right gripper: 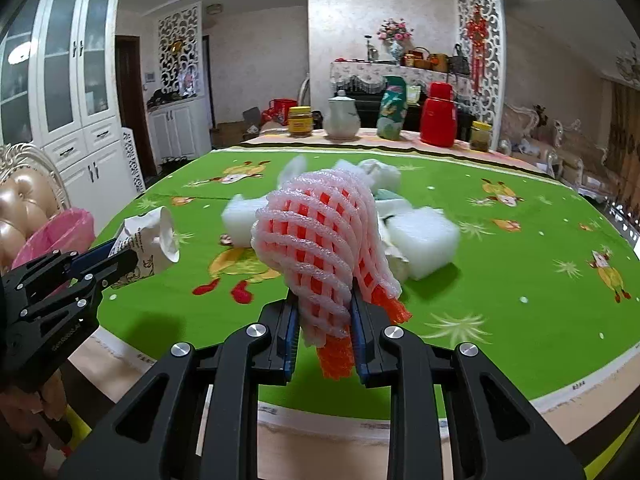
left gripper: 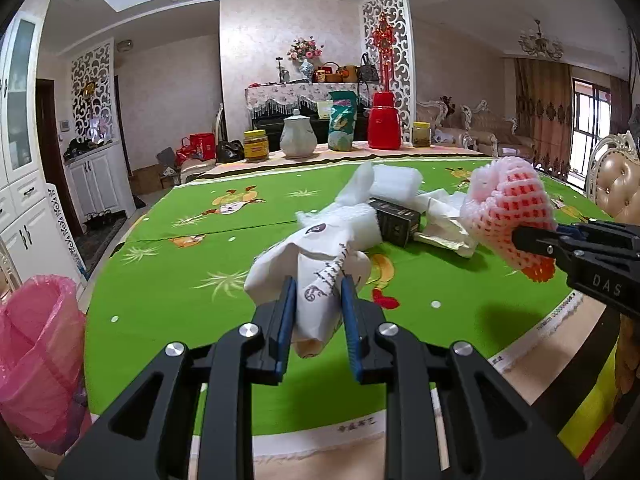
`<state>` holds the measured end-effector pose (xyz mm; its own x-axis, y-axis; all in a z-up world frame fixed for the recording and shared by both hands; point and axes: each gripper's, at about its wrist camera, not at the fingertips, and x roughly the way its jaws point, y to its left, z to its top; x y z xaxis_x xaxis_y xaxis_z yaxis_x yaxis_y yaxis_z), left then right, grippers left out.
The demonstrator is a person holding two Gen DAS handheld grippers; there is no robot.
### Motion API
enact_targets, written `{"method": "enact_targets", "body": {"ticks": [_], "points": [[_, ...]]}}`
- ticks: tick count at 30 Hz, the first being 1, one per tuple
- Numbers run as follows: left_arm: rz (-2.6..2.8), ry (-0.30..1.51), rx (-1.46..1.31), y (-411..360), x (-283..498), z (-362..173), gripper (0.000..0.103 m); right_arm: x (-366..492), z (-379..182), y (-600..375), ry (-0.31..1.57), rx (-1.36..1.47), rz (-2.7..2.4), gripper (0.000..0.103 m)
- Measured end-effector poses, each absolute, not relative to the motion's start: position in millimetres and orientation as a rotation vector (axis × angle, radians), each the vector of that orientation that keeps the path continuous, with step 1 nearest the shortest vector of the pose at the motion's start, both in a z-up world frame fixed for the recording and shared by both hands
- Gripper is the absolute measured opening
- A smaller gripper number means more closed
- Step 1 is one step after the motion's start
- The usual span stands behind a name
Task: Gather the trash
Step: 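Lift the tissue and fruit net and carry them toward the wastebasket, then open both tools over the wastebasket to drop the tissue and fruit net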
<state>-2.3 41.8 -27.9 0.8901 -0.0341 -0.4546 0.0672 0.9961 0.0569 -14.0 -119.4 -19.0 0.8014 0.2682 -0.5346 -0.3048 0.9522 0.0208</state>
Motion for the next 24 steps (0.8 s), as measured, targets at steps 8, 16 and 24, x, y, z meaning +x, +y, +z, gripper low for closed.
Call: {"method": "enact_targets", "body": {"ticks": [8, 16, 24], "points": [[-0.001, 0.461, 0.062, 76, -13, -27, 0.023, -16, -15, -77, 0.562, -0.111, 0.366, 0.024], [0.098, 0.462, 0.036, 130, -34, -25, 0.023, -22, -11, -16, 0.55, -0.162, 0.472, 0.024], [0.199, 0.439, 0.025, 182, -56, -16, 0.023, -28, -11, 49, 0.544, -0.208, 0.586, 0.024]]}}
